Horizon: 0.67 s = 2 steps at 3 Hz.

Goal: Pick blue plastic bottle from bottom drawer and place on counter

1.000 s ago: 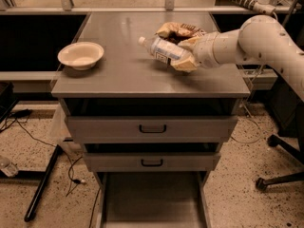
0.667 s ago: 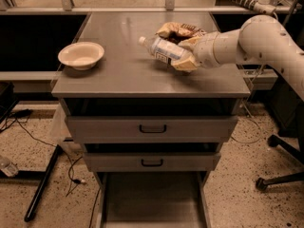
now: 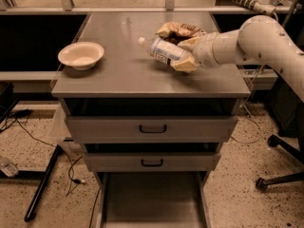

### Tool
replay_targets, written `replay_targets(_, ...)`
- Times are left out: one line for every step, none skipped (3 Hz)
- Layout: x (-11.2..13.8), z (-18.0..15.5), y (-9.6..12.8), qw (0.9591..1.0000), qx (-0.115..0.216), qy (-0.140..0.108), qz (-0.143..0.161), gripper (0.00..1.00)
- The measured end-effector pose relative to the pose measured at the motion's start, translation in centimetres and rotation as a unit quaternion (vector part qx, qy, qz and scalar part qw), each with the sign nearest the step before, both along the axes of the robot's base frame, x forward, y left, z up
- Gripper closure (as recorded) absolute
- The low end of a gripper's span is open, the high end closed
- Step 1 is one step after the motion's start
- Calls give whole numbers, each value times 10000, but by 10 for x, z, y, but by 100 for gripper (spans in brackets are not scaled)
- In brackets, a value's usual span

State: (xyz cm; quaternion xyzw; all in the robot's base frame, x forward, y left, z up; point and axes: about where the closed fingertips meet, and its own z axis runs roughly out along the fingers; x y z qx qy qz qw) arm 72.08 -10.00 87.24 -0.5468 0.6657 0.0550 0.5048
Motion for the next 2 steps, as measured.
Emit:
replay_targets(0,0,0,10000,0,0,0,12)
replay_targets(0,0,0,10000,0,0,0,0)
